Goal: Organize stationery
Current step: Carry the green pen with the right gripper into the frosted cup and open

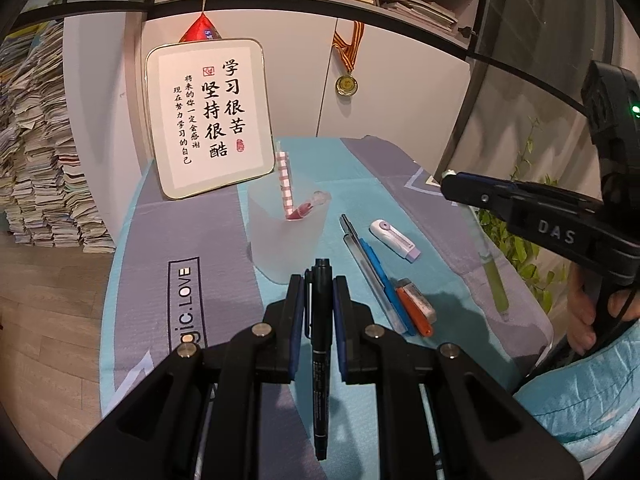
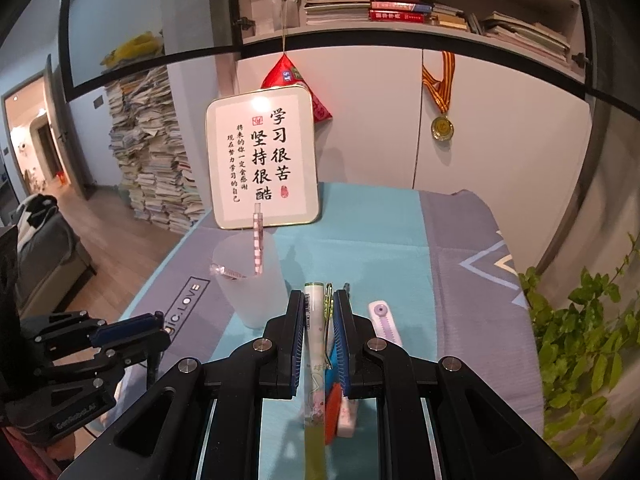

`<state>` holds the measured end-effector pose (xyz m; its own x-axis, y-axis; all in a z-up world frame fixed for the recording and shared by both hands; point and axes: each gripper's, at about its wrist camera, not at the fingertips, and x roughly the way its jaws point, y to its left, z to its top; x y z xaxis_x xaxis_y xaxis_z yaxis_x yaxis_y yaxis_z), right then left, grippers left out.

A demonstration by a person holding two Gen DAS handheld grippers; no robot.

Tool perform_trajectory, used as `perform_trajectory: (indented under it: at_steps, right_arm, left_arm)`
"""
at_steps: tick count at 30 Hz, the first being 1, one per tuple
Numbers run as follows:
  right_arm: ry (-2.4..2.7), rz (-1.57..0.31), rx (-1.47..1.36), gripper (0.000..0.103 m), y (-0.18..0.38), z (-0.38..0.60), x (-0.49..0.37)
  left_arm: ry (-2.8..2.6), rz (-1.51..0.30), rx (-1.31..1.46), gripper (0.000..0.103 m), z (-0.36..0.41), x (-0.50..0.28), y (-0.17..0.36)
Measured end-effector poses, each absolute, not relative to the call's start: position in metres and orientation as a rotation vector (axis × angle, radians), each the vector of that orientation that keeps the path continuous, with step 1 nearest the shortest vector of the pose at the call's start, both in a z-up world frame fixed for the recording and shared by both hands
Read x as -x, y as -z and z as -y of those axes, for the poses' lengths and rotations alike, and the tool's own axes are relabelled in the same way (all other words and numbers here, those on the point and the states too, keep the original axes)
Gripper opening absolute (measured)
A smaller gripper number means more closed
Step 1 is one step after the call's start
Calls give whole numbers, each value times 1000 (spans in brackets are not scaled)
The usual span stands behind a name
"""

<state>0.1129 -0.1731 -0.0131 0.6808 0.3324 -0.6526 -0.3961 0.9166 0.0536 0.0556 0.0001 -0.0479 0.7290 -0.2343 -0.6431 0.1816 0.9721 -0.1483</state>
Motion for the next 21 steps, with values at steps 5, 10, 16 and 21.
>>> perform_trajectory:
  at_steps: [5,10,16,21]
  right_arm:
    - [-423,-688,63,15,9,163,-126]
    - [-453,-574,38,15,-9,145,-141]
    - [-470,-507,-12,15,-15,124,-180]
    - [-502,-535,-53,15,-5,109,-210]
  left_arm:
    - [205,-718,82,12,-6,-56,47]
    - [165,-711,95,12,-20,-54,47]
    - [93,-705,122,12,-45,-55,49]
    - [43,-719,139,12,-64,-61,54]
